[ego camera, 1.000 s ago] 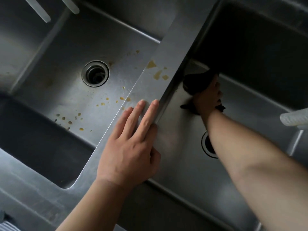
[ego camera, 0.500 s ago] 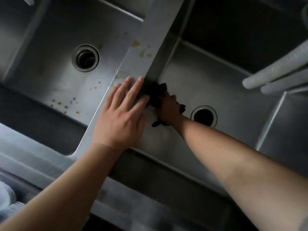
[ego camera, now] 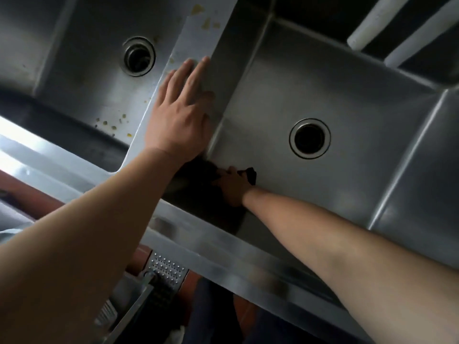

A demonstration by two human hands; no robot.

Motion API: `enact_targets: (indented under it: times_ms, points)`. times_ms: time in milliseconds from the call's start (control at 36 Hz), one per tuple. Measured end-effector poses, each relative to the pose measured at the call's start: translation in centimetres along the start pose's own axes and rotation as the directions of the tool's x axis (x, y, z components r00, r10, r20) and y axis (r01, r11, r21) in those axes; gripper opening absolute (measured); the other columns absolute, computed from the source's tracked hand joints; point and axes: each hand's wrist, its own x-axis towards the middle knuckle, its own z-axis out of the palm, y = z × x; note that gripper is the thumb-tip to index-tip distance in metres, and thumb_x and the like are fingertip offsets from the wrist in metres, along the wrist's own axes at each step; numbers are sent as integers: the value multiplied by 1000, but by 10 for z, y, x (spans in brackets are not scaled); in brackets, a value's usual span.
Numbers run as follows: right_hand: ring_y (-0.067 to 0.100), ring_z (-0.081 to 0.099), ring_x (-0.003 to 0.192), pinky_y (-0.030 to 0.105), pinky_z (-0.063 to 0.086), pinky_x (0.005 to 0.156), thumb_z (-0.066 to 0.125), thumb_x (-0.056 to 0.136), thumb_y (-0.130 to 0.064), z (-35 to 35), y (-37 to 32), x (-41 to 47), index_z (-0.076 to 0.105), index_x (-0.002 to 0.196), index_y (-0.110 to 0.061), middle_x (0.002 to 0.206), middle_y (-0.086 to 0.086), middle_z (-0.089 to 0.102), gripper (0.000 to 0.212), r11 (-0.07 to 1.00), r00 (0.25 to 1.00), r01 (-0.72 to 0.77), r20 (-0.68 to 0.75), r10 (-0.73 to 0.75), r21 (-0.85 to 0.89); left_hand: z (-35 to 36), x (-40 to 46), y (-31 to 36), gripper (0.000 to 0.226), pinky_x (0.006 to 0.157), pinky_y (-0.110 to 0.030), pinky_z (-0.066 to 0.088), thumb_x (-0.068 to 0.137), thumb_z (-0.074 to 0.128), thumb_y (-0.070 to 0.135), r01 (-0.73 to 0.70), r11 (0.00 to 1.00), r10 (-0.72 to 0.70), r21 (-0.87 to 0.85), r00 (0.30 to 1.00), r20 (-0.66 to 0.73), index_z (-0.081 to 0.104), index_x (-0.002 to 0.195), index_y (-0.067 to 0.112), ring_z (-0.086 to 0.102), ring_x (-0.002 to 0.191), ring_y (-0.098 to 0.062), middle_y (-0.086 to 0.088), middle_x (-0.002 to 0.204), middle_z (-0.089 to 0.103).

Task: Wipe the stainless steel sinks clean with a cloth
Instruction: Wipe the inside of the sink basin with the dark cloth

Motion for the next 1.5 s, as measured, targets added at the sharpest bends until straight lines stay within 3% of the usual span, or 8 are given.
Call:
enact_targets:
  times_ms: [333,500,556,667,889,1139,1333,1500]
  points:
    - [28,26,138,51,26,114,58,87,-10,75,140,-153,41,142,-53,153,0,32,72,912,937,-314,-67,342,262,-5,2,9,53,123,-48,6,79,45,31,20,998,-28,67,992,124,64,123,9,15,149,-41,-16,163,16]
    - [38,40,114,33,35,102,50,91,-5,73,217,-168,41,149,-33,136,14,41,65,607,524,-485,-347,778,630,12,-4,47,55,122,-53,2,76,54,26,-148,988,151,-50,985,81,62,128,13,21,145,-43,-24,149,38]
    - [39,39,121,33,32,106,45,93,-4,49,241,-149,38,150,-36,143,12,37,66,507,395,-501,-337,855,701,38,1,65,50,121,-48,10,82,57,22,-148,978,183,-148,946,266,62,132,18,27,144,-38,-17,148,45]
    - [43,31,136,42,30,114,45,94,-8,-18,287,-115,39,149,-36,156,12,25,62,450,288,-501,-349,892,739,110,12,79,68,123,-34,5,98,48,40,29,998,26,-60,650,759,15,157,30,2,153,-25,-4,167,3]
    - [32,40,139,32,31,113,49,98,-15,-132,295,-33,48,145,-24,153,11,41,48,656,502,-293,-472,725,696,180,-3,54,97,124,-41,8,86,64,38,263,964,-148,-48,675,723,0,158,24,-2,152,-34,-11,165,-8]
    - [41,28,134,46,36,110,53,84,-6,-72,151,1,33,152,-38,160,6,19,77,891,828,-228,-404,389,391,116,11,70,56,110,-38,38,95,42,46,334,939,-73,-78,419,905,49,140,14,45,134,-32,-11,149,45]
    - [32,42,135,40,34,111,56,95,-16,-26,55,-8,46,144,-17,149,12,43,49,882,949,-146,-190,253,448,-17,-43,62,43,98,-29,45,88,59,19,278,815,-26,-508,894,448,61,130,25,58,115,-19,3,127,65]
    - [27,46,136,32,35,111,49,101,-16,-1,4,-37,49,144,-14,150,11,46,43,877,959,-284,132,252,387,-60,-108,8,42,111,-22,33,88,55,19,282,796,-275,-536,957,95,62,129,17,49,128,-14,5,135,56]
